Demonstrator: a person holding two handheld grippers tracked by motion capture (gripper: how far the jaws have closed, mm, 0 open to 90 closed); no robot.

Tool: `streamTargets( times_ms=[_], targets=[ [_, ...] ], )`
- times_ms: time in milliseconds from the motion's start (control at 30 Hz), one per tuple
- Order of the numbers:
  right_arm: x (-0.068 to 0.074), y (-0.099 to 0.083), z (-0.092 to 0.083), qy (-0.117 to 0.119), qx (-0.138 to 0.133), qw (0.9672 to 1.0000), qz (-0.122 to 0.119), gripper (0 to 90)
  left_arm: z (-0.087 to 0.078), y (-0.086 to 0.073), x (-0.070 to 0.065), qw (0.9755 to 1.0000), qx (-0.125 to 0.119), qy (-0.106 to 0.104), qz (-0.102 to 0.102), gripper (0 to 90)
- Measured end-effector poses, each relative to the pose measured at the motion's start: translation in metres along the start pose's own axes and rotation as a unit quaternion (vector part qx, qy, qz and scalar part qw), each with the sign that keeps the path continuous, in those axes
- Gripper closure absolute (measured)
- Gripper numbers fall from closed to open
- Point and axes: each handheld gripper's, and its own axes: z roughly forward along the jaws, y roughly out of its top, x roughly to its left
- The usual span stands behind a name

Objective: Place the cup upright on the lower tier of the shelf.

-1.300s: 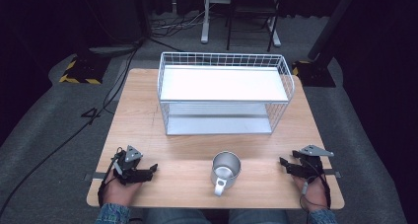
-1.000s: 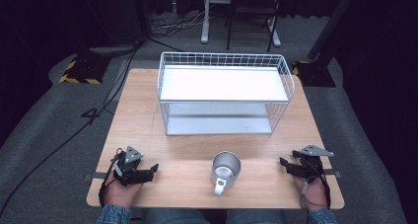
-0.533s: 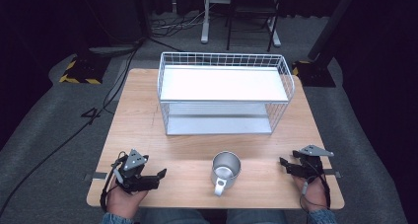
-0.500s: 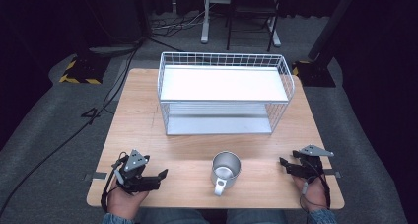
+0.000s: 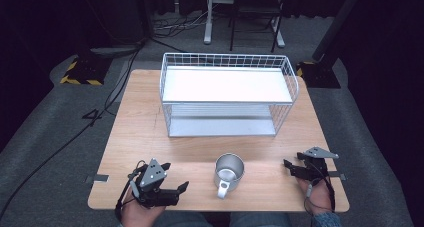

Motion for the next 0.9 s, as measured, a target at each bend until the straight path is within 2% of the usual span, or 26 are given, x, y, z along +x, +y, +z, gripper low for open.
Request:
streamTargets(
  times_ms=[100,133,200,233,400,567,667,767,900],
  targets=[
    [0.000,0.000,0.000,0.000,0.000,1.0000,0.000,33.2,0.001,0.002,-0.006,0.9999,-0.001,-0.008,0.006,18.6],
    [0.000,0.000,0.000,-0.001,0.000,1.0000,0.000,33.1,0.003,0.004,-0.011,0.9998,-0.001,-0.013,0.014,18.6],
    [0.000,0.000,0.000,-0.001,0.000,1.0000,0.000,33.1,0.005,0.004,-0.014,0.9998,0.000,-0.019,0.009,18.6],
    [0.000,0.000,0.000,-0.001,0.000,1.0000,0.000,33.0,0.005,0.005,-0.015,0.9997,-0.001,-0.020,0.014,19.0],
    [0.000,0.000,0.000,-0.002,0.000,1.0000,0.001,32.6,0.010,0.006,-0.027,0.9989,-0.015,-0.045,0.003,20.2],
    [0.000,0.000,0.000,-0.002,0.000,1.0000,0.000,32.5,0.016,0.007,-0.036,0.9986,-0.014,-0.051,0.005,20.7],
    [0.000,0.000,0.000,-0.003,0.000,1.0000,0.000,32.4,0.021,0.006,-0.041,0.9982,-0.025,-0.055,-0.001,21.7],
    [0.000,0.000,0.000,-0.004,0.000,1.0000,0.001,32.2,0.027,0.004,-0.044,0.9969,-0.040,-0.066,-0.015,21.8],
    [0.000,0.000,0.000,-0.004,0.000,1.0000,0.001,32.1,0.035,0.003,-0.050,0.9968,-0.042,-0.066,-0.018,21.7]
  ],
)
